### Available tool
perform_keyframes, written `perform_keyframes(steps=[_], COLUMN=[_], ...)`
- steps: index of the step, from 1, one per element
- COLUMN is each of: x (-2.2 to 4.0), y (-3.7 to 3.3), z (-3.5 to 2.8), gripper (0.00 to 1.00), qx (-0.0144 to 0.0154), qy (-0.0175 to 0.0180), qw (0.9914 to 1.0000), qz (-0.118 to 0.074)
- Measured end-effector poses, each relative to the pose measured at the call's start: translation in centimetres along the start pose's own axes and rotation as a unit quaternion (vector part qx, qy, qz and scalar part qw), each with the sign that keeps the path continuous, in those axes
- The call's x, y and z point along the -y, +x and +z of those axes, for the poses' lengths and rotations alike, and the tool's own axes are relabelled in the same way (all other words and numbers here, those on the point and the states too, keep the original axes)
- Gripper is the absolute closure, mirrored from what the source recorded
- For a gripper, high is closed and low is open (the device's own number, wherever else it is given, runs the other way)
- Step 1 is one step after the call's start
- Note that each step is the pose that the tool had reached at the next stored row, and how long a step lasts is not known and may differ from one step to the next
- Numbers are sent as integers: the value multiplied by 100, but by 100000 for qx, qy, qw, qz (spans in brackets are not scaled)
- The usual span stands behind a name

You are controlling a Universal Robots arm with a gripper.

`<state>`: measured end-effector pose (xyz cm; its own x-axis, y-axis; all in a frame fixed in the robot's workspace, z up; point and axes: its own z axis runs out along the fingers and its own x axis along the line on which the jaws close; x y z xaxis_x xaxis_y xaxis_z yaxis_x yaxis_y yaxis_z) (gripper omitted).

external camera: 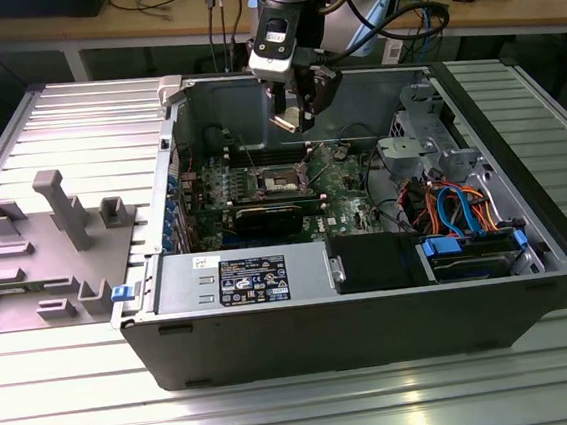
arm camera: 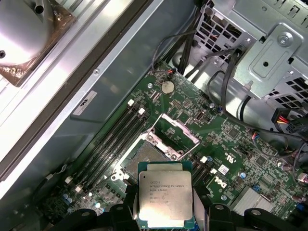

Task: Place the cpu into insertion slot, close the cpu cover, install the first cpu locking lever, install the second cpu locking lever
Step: 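Place the cpu into insertion slot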

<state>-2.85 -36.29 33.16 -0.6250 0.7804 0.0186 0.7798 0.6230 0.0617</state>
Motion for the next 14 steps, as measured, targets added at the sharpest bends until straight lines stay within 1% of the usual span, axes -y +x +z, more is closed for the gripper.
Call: perform_keyframes(steps=[14], x=[0], y=[0], z=[0], gripper=[46], qx=[45], qy=[-15], qw=[99997], qz=[724])
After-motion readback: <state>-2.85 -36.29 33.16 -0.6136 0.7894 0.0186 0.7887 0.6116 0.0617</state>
